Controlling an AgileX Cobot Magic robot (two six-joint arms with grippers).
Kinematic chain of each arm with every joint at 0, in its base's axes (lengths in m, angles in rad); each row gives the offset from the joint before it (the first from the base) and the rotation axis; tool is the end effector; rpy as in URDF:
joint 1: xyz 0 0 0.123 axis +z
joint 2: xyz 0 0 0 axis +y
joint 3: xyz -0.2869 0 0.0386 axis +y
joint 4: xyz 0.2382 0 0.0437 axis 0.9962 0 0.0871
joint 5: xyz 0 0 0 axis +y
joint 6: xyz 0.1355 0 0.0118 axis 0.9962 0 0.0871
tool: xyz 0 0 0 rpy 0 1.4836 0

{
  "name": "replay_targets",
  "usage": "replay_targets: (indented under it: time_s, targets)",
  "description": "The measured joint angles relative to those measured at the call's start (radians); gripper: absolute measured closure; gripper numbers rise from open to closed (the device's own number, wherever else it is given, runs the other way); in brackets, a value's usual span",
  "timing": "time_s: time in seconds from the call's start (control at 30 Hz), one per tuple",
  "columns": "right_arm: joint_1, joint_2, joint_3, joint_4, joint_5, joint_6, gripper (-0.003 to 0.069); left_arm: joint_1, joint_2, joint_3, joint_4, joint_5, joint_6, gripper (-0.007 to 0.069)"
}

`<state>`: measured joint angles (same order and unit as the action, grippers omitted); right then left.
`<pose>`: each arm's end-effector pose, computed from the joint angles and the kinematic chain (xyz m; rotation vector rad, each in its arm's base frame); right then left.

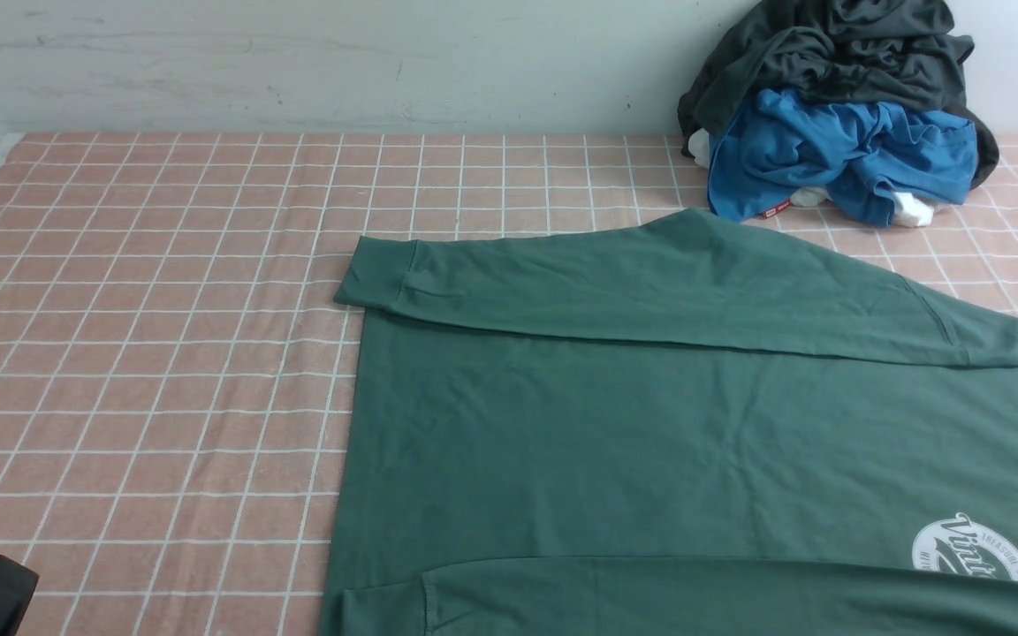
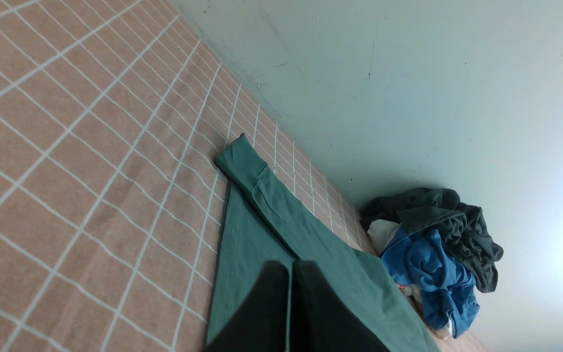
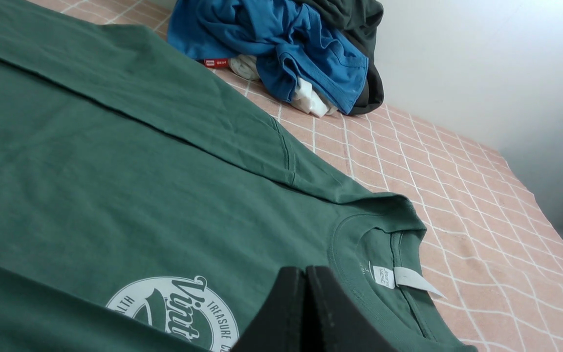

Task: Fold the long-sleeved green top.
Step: Use the left arm to clamp the cuff closest to it

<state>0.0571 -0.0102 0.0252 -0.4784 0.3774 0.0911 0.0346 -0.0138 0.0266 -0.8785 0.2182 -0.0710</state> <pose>0.0820 -0.0184 0.1635 -0.2624 1.8300 -0.3671 0.0859 -0.0197 0.1894 -0.6748 1.5621 -0.8209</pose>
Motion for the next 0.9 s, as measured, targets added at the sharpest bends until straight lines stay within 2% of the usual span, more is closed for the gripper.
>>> replay_targets:
  time_s: [0.23,0.27,0.3,0.33,0.43,0.9]
  targets:
    - [0.0,0.0,0.0,0.211,-0.028,0.003,0.0676,0.0,0.0,0.0,-0.006,0.021,0.065,0.0631]
    - [0.0,0.0,0.0,0.293,-0.031,0.003,0.0676,0.0,0.0,0.0,-0.007,0.025,0.082,0.0631]
    - [0.0,0.0,0.0,0.302,-0.031,0.003,0.0676,0.0,0.0,0.0,-0.007,0.025,0.084,0.0631]
    - [0.0,0.0,0.0,0.378,-0.033,0.003,0.0676,0.0,0.0,0.0,-0.007,0.032,0.095,0.0631]
    - [0.0,0.0,0.0,0.449,-0.034,0.003,0.0676,0.0,0.0,0.0,-0.007,0.037,0.103,0.0631]
    - [0.0,0.0,0.0,0.463,-0.028,0.003,0.0676,0.0,0.0,0.0,-0.009,0.037,0.11,0.0631]
